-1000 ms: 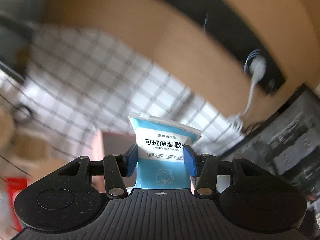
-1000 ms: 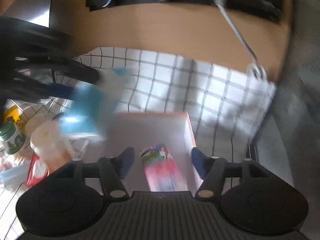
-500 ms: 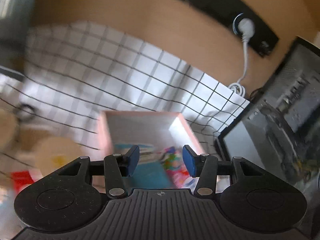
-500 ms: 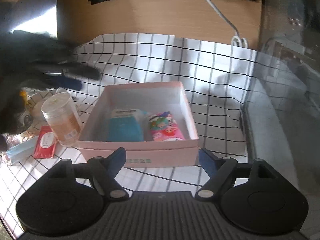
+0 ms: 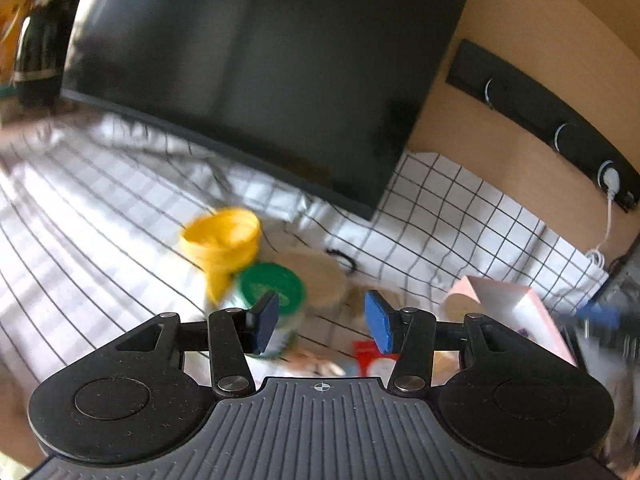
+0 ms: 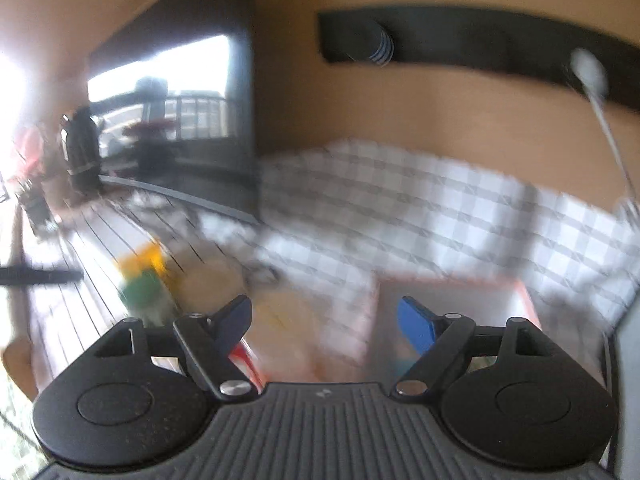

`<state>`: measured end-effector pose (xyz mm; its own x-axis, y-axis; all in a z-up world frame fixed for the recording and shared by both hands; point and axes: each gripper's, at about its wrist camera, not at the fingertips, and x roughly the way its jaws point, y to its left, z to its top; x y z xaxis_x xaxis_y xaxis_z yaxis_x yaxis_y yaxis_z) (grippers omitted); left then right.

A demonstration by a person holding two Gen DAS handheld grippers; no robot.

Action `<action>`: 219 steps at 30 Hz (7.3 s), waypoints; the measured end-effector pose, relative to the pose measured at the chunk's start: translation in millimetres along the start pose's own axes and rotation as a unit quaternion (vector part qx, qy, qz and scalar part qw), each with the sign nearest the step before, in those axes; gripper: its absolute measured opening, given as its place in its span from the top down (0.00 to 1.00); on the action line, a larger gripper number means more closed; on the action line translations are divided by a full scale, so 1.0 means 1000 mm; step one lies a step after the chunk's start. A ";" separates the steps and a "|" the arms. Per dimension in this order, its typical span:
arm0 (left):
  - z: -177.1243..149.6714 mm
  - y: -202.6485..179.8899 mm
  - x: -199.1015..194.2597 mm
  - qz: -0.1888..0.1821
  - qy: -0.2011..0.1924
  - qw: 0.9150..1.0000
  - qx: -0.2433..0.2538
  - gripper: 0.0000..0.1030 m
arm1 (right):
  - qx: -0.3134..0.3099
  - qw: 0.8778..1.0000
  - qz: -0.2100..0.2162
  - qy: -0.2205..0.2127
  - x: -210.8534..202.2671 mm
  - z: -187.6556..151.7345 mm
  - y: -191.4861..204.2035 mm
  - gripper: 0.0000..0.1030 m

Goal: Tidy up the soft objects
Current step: 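Grasp the pink lace fabric item on the table with the left tool, then grasp the beige ribbon with the right tool while the left tool holds the lace item, then carry the lace item and ribbon over the pink box and release both, then grasp the blue face mask on the table with the left tool, then lift the blue face mask with the left tool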

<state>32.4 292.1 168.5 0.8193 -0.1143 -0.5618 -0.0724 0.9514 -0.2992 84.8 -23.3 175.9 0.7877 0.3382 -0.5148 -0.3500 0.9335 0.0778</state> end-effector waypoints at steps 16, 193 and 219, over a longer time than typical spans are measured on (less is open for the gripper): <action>-0.055 0.063 0.066 -0.035 0.124 0.989 -0.070 0.49 | -0.106 0.993 0.051 -0.013 0.032 0.061 0.116 0.15; -0.071 -0.050 0.147 -0.057 0.195 0.956 0.211 0.62 | 0.037 0.983 -0.031 0.176 0.032 -0.113 0.010 0.21; -0.102 -0.070 0.127 -0.022 0.165 0.951 0.259 0.87 | 0.028 0.983 -0.014 0.180 0.054 -0.134 0.024 0.21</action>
<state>83.4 181.9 39.8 0.5852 -0.1587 -0.7952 0.3176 0.9472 0.0446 51.2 1.5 36.0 0.5622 0.2587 -0.7855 -0.2944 0.9502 0.1022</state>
